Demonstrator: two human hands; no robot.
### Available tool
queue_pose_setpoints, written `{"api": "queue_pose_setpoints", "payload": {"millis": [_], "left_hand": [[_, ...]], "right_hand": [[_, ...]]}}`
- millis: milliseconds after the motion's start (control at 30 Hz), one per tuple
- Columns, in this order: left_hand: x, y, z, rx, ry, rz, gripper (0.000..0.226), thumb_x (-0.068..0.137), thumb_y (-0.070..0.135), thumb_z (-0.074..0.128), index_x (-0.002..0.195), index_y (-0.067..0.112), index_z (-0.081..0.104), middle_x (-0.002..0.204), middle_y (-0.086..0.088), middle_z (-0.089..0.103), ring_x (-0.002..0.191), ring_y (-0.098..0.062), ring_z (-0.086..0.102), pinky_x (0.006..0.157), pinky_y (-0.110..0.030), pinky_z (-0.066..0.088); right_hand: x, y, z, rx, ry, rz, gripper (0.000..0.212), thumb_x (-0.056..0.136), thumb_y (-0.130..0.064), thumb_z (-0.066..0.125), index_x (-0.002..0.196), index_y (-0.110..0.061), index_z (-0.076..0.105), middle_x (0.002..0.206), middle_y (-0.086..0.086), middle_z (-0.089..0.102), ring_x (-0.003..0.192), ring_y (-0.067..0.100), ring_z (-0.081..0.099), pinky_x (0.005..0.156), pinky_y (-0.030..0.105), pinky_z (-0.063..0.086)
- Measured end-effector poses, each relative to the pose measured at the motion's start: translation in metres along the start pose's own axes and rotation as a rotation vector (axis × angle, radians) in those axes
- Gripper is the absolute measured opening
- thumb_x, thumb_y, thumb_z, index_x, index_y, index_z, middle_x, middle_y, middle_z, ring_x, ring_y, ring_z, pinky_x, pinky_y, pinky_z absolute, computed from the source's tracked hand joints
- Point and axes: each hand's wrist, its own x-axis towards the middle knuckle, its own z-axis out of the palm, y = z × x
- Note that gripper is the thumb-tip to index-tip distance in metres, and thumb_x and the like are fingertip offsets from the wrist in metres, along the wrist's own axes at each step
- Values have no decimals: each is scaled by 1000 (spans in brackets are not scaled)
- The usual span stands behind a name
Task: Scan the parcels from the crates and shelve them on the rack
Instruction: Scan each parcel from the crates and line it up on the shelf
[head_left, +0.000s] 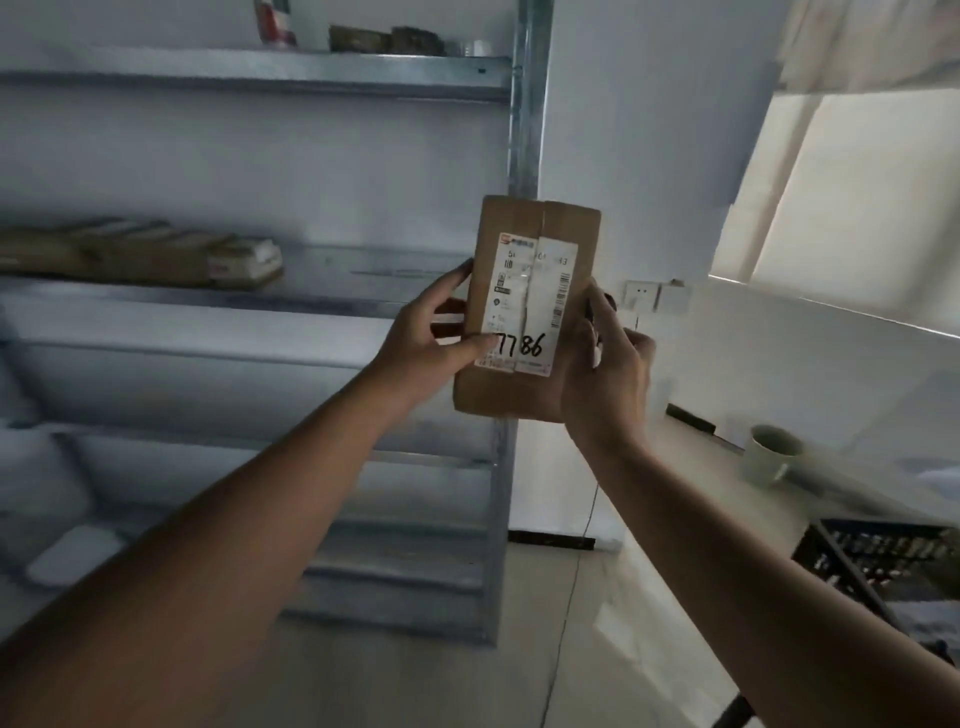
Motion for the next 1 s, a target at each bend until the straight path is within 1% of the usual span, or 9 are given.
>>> {"api": "queue_pose_setpoints", "payload": {"millis": [233,300,367,400,533,633,767,900,1000], "left_hand": [[8,-52,-126,16,136,-62,71,92,17,83,146,45,45,131,9,67,123,-10,65,96,-35,63],[15,-70,-153,30,163,-79,73,91,17,84,145,44,44,131,9,68,122,-9,65,98,-37,62],[26,-88,-178,51,173,-89,81,87,18,87,151,41,42,135,6,66,126,-12,64,101,-37,61],[33,-98,-189,67,171,-93,86,86,19,89,153,41,40,139,6,64,129,-13,62,102,-36,60],[72,-138,-230,140,138,-113,106,81,23,93,163,42,29,142,20,55,124,5,53,88,-9,53],[112,-170,-257,151,142,-127,110,79,23,94,164,43,28,153,13,52,137,-6,49,99,-24,53],[166,-201,-285,135,178,-138,94,82,21,91,159,38,40,148,13,54,134,-10,50,90,-22,58],[219,-228,-311,112,212,-86,76,87,18,86,153,32,50,136,16,62,127,-8,56,83,-14,59],[255,-251,-330,97,233,-79,55,98,23,76,150,29,56,136,8,67,126,-14,64,91,-29,63]], "right_hand": [[-10,-56,138,87,-133,8,45,105,-58,46,149,-67,40,123,0,40,121,29,55,102,52,58],[-4,-63,173,55,-153,-9,46,106,-57,45,151,-66,38,122,-2,41,120,24,52,105,45,53],[6,-65,208,50,-186,-24,48,109,-51,47,155,-60,38,123,-3,39,114,18,47,99,30,49],[13,-65,226,53,-205,-23,48,109,-48,48,155,-59,37,123,-3,39,113,18,45,99,30,47],[47,-64,299,39,-233,-16,46,111,-49,43,154,-62,34,123,1,42,113,20,48,109,46,47],[79,-59,355,75,-275,-12,44,112,-48,39,154,-61,38,125,2,46,110,16,47,114,50,45],[121,-55,416,67,-314,-21,45,113,-47,37,157,-56,38,128,3,47,93,-2,42,111,38,46],[162,-50,470,100,-320,-28,47,110,-50,35,157,-56,37,127,3,50,99,3,51,107,36,50],[183,-47,504,56,-321,-33,48,112,-46,35,158,-57,34,129,1,54,98,1,48,108,37,49]]}}
